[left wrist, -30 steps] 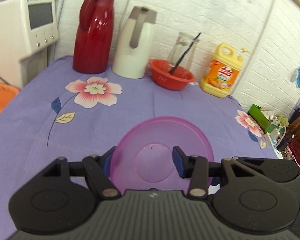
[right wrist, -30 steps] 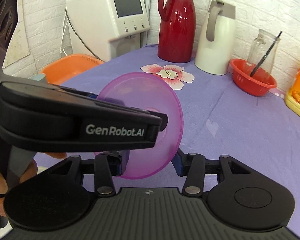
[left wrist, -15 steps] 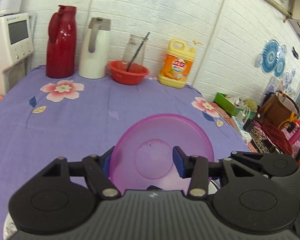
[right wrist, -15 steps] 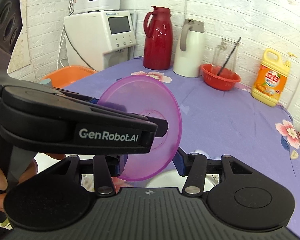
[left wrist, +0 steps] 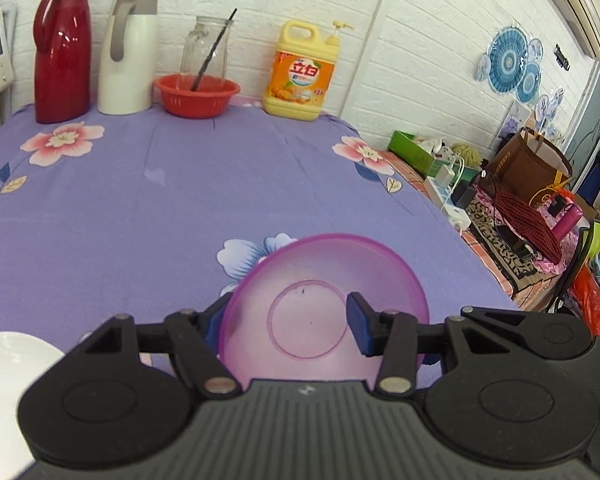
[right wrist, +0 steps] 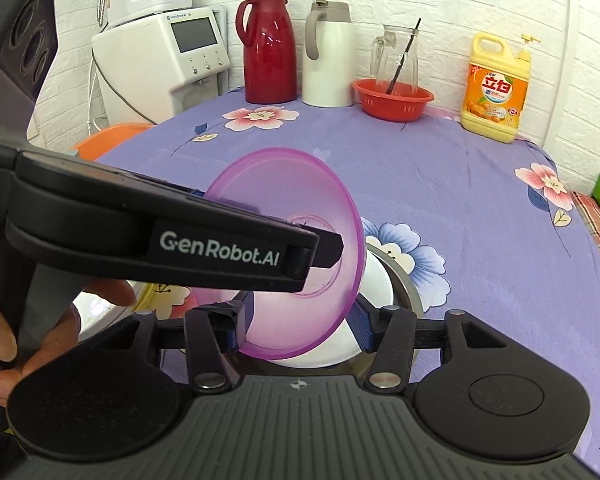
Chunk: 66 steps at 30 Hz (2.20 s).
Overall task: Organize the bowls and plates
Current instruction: 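Carry the pink bowl with the left gripper over the white bowl, then lower the pink bowl into the white bowl with the left gripper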
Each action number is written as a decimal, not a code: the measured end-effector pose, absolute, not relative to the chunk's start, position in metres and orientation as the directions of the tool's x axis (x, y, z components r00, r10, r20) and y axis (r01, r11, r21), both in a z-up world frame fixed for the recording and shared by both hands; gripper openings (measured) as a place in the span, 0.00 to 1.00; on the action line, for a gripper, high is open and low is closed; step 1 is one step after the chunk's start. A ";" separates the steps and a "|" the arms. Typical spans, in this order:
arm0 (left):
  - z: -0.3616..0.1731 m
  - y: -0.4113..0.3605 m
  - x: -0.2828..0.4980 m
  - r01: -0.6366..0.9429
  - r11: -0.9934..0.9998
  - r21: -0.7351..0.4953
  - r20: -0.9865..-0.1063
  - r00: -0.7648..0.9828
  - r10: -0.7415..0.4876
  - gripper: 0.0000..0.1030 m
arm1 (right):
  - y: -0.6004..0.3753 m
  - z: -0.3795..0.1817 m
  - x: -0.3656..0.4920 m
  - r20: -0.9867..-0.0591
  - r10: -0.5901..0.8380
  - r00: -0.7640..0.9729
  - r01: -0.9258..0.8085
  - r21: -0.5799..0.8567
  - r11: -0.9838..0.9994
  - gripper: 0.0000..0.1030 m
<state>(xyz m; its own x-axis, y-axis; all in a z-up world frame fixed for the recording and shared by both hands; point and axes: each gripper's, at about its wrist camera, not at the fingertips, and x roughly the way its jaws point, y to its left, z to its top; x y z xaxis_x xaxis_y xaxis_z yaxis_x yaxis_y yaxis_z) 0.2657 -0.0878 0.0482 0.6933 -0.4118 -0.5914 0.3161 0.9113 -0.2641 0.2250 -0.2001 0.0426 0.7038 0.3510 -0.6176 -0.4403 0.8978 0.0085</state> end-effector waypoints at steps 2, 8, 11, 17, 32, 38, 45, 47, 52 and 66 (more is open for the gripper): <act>0.045 -0.090 0.270 0.318 0.909 -0.268 -0.602 0.681 -0.416 0.47 | -0.205 0.040 0.226 -0.615 0.354 0.704 -0.438 0.016 0.899 0.87; 0.041 -0.092 0.275 0.306 0.919 -0.249 -0.609 0.688 -0.395 0.63 | -0.220 0.034 0.226 -0.606 0.373 0.703 -0.428 0.058 0.902 0.89; 0.047 -0.087 0.272 0.308 0.921 -0.237 -0.598 0.701 -0.388 0.67 | -0.227 0.036 0.218 -0.587 0.359 0.726 -0.405 0.057 0.912 0.96; 0.061 -0.064 0.251 0.264 0.919 -0.293 -0.507 0.772 -0.383 0.70 | -0.248 0.038 0.190 -0.510 0.323 0.797 -0.322 0.092 0.942 1.00; 0.030 -0.051 0.251 0.166 0.939 -0.303 -0.584 0.746 -0.320 0.70 | -0.265 0.008 0.191 -0.508 0.300 0.808 -0.150 0.315 0.937 1.00; 0.026 -0.058 0.261 0.168 0.949 -0.266 -0.602 0.740 -0.300 0.71 | -0.257 0.010 0.204 -0.505 0.316 0.803 -0.161 0.327 0.931 1.00; 0.021 -0.063 0.275 0.164 0.956 -0.243 -0.638 0.715 -0.285 0.71 | -0.235 0.007 0.225 -0.547 0.182 0.817 -0.143 0.114 0.983 1.00; 0.019 -0.063 0.278 0.165 0.956 -0.244 -0.646 0.707 -0.287 0.71 | -0.234 0.005 0.229 -0.558 0.171 0.812 -0.150 0.083 0.985 1.00; 0.016 -0.059 0.286 0.152 0.956 -0.249 -0.651 0.705 -0.282 0.71 | -0.244 0.005 0.230 -0.569 0.141 0.810 -0.123 0.069 0.990 1.00; -0.001 -0.073 0.302 0.180 0.955 -0.237 -0.707 0.642 -0.297 0.71 | -0.227 -0.008 0.241 -0.616 0.223 0.756 -0.185 0.126 0.975 1.00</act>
